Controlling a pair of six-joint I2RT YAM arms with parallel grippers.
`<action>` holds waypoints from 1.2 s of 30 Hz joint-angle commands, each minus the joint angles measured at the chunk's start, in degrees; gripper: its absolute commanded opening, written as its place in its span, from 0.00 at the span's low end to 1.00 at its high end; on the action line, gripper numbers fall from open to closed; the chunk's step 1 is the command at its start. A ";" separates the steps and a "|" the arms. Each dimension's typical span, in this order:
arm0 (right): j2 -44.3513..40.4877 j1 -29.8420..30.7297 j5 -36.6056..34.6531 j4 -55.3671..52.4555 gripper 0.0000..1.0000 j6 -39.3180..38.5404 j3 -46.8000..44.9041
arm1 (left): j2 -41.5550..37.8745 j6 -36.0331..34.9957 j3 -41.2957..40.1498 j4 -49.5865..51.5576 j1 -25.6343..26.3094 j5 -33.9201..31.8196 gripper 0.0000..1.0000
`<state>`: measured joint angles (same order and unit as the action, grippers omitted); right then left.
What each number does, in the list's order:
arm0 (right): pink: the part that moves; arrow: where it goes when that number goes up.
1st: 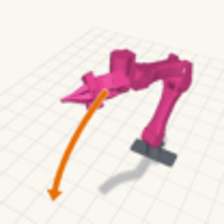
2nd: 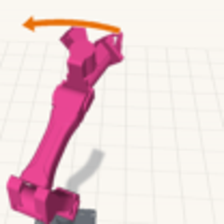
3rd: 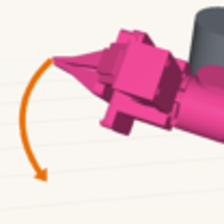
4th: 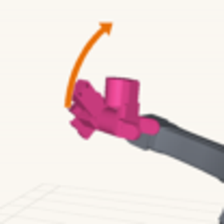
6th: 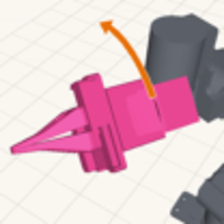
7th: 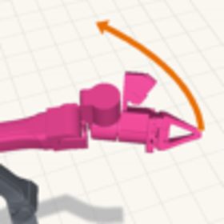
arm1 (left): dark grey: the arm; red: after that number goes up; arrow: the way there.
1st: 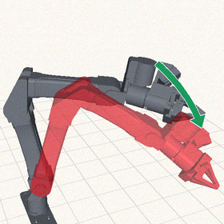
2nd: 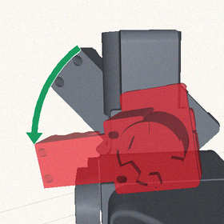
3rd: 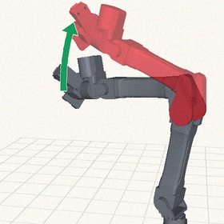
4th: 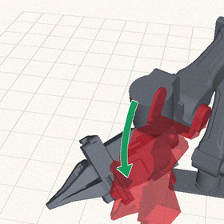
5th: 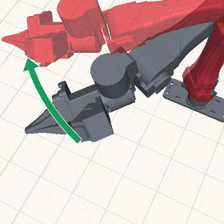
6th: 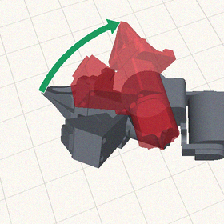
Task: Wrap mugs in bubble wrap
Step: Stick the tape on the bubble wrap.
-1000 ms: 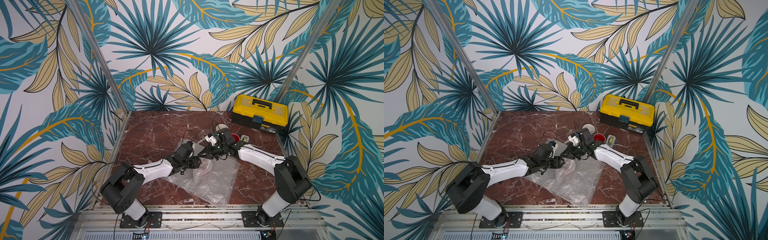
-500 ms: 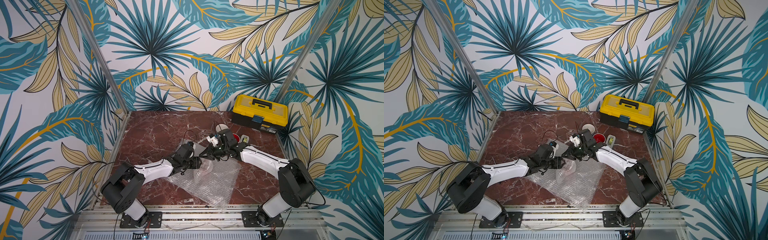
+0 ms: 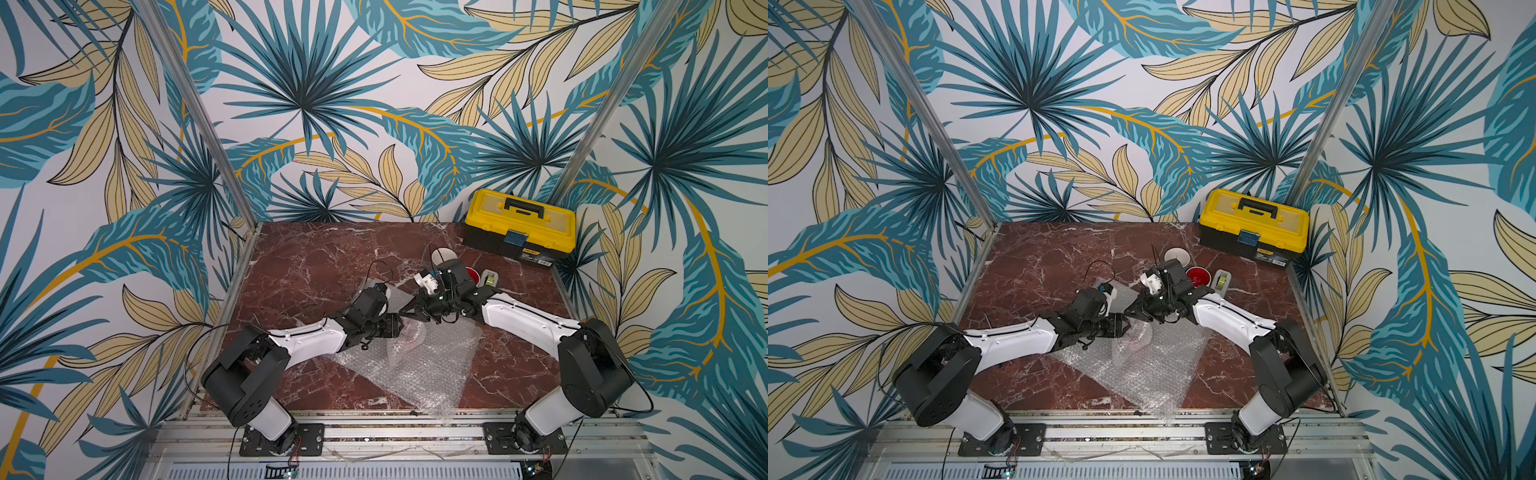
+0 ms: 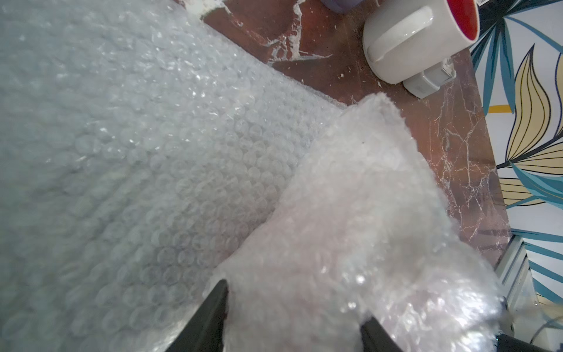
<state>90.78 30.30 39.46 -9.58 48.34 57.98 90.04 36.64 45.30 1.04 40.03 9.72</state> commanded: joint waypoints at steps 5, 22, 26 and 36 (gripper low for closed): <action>-1.69 0.30 0.08 -2.37 0.00 -1.24 -2.34 | 1.54 -0.52 1.33 1.35 -0.09 -0.53 0.55; 3.01 0.42 -1.63 -6.22 0.00 -3.66 -4.98 | 1.83 -0.43 1.54 1.36 -0.13 -0.64 0.55; 3.48 0.42 -3.46 -8.27 0.00 -5.39 -4.98 | 1.90 -0.43 1.63 1.41 -0.08 -0.67 0.55; 2.71 0.84 -10.73 -15.55 0.00 -13.89 -4.32 | 2.25 -0.17 1.72 1.50 -0.11 -0.97 0.55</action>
<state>92.79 30.98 35.46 -16.78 38.85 54.94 90.78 36.84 46.02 0.86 40.03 9.69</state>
